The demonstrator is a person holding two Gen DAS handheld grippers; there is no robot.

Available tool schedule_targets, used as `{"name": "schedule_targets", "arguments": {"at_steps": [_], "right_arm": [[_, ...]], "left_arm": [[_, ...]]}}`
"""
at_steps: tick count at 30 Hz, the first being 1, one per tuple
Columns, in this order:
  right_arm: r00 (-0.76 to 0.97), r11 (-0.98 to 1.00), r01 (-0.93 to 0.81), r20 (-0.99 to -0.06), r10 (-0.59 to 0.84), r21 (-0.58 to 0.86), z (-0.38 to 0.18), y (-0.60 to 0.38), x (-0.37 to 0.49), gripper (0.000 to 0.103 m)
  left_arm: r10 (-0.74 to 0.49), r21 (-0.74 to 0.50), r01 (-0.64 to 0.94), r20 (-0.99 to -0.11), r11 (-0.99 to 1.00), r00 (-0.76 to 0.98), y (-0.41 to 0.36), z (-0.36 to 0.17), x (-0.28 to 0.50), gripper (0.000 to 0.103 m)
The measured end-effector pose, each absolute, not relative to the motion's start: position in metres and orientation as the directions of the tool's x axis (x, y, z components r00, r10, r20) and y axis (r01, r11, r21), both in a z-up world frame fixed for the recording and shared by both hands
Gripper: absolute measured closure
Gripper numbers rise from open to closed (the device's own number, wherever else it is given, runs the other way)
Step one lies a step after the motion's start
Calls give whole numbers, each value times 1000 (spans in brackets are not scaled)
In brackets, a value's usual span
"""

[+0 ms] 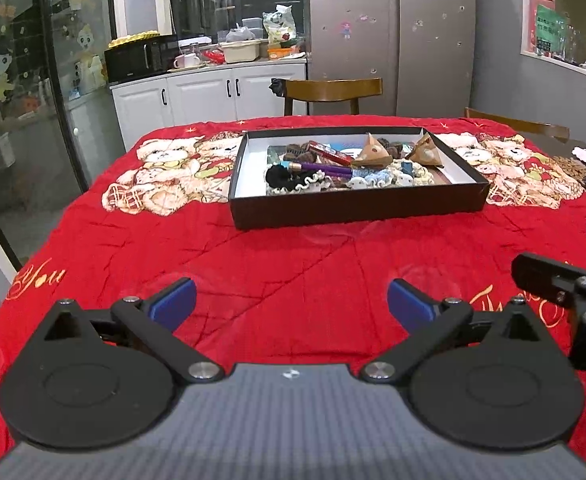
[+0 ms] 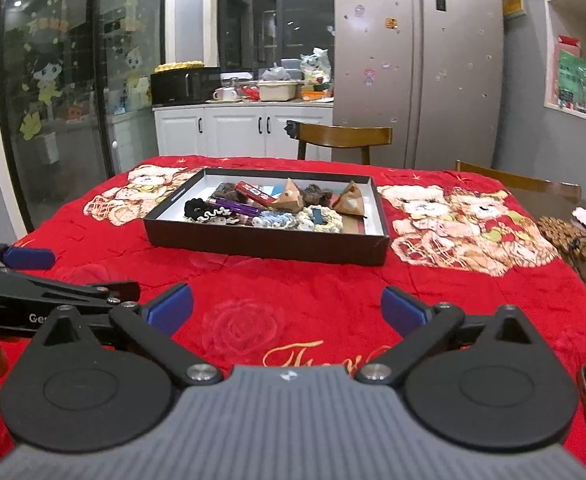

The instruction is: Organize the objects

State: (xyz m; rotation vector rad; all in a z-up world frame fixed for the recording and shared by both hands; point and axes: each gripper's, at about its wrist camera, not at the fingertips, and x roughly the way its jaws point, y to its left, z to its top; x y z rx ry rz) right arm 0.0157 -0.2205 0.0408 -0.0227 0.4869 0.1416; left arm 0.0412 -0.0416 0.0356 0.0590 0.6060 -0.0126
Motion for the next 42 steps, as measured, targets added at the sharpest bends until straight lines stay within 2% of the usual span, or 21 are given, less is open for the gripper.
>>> {"name": "schedule_targets", "arguments": {"at_steps": [12,42], "right_arm": [[875,996,-84,-479,70,-7,26,-221,5,0],[859,995,-83,-510,48,-46,14,-214,11,0]], "left_arm": [[8,34,14,-575,999,818,-38,31,32,0],[-43,18,68,-607,998,793,-44,21,39,0]]}}
